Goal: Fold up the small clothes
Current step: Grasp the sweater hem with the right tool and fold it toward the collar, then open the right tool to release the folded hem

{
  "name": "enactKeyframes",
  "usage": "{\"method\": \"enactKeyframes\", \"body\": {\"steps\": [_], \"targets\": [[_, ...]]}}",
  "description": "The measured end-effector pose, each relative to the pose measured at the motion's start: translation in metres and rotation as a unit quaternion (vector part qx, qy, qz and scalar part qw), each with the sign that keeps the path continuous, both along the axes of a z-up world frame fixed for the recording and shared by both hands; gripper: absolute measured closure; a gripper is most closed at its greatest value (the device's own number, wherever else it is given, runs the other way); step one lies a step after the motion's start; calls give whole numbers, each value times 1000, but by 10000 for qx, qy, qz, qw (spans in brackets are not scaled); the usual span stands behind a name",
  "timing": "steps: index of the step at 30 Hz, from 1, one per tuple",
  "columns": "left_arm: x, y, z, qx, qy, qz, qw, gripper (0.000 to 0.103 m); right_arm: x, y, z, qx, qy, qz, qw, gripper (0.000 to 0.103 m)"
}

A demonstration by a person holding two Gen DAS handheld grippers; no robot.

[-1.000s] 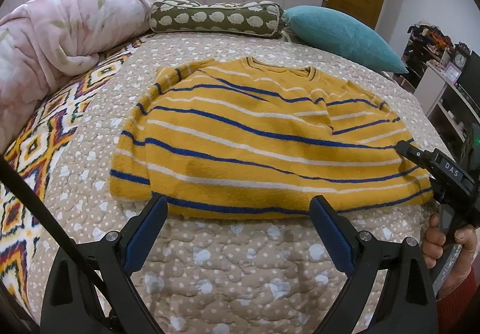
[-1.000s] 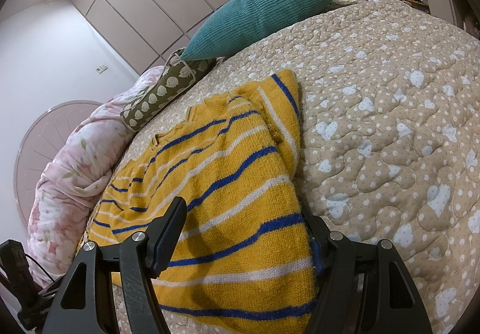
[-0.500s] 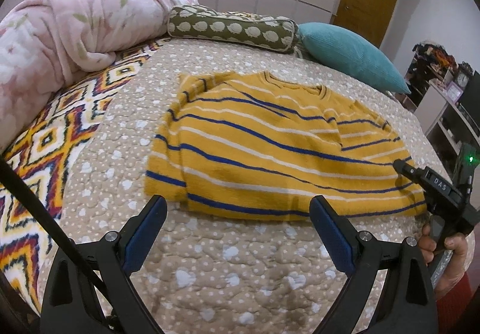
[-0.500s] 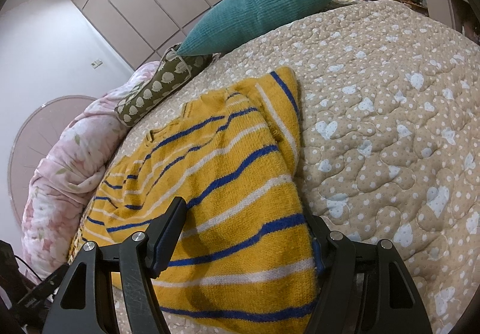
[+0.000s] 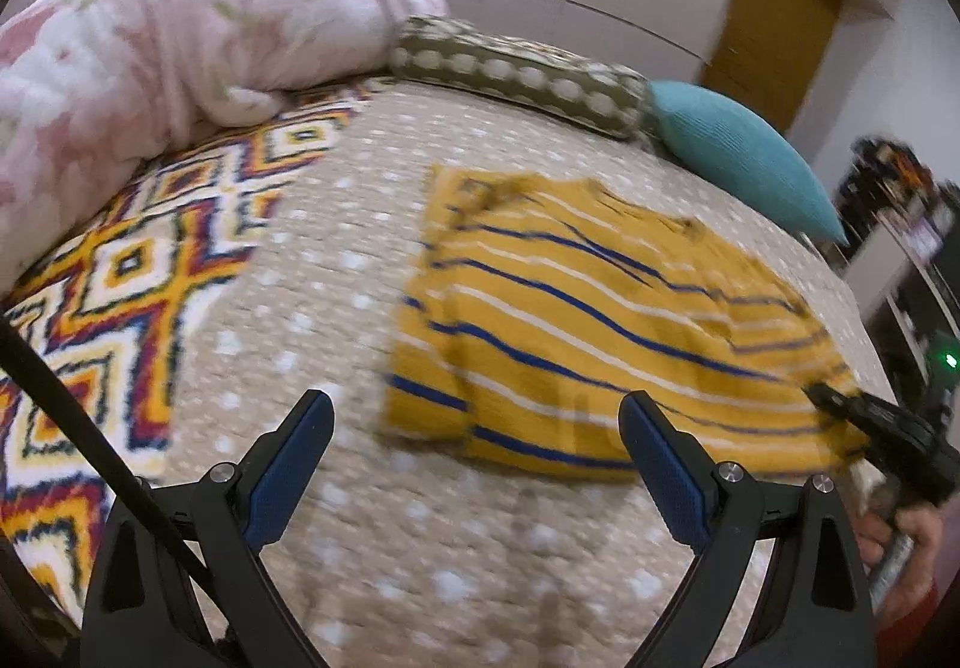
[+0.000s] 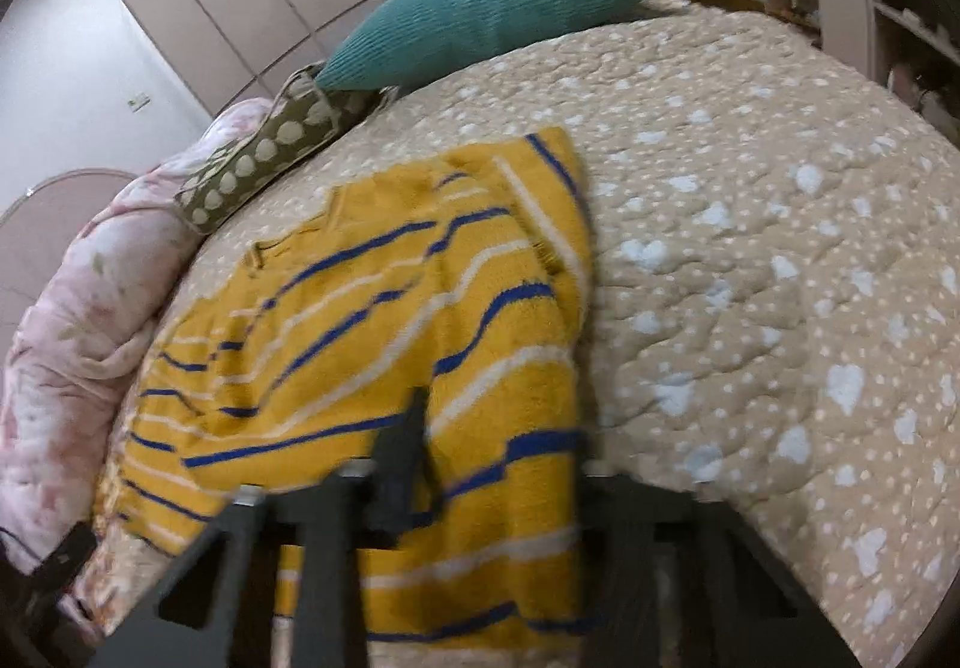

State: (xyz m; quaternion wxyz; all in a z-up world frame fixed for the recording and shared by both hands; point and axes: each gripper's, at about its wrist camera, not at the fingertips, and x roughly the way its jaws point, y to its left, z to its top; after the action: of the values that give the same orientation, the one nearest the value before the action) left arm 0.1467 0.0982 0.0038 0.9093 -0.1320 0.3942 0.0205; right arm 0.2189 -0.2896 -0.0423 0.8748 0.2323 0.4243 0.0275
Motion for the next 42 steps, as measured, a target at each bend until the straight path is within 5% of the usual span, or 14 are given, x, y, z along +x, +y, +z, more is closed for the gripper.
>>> {"method": "enactKeyframes", "body": {"steps": [6,13,20,25,28,31,37,42], "targets": [[3,58,0,-85,-17,748,9972,8,13,30,53,-403,-225,46,9989,84],[0,119,0,-197,-87,1486,9887,8,40,151,110,-830,-658,1083,9885,85],[2,156,-9,-402,27,1851,9819,8,53,283,71,-1275,-307,2210,9664,86],[2,164,-12,-504,35,1891,9807,8,53,320,43,-1931,-207,2429,9504,84],[2,169,-12,-586,34,1930,9794,8,44,327,49,-2150,-415,2584,9409,73],[3,173,-13,-622,48,2004,9777,8,36,331,55,-1747,-602,2939,9378,60],[3,174,-15,-674,52,2005,9774,8,18,342,56,-1067,-596,3767,9182,59],[8,158,-11,-783,-91,1646,9832,8,14,308,71,-673,-654,3570,9294,59]]}}
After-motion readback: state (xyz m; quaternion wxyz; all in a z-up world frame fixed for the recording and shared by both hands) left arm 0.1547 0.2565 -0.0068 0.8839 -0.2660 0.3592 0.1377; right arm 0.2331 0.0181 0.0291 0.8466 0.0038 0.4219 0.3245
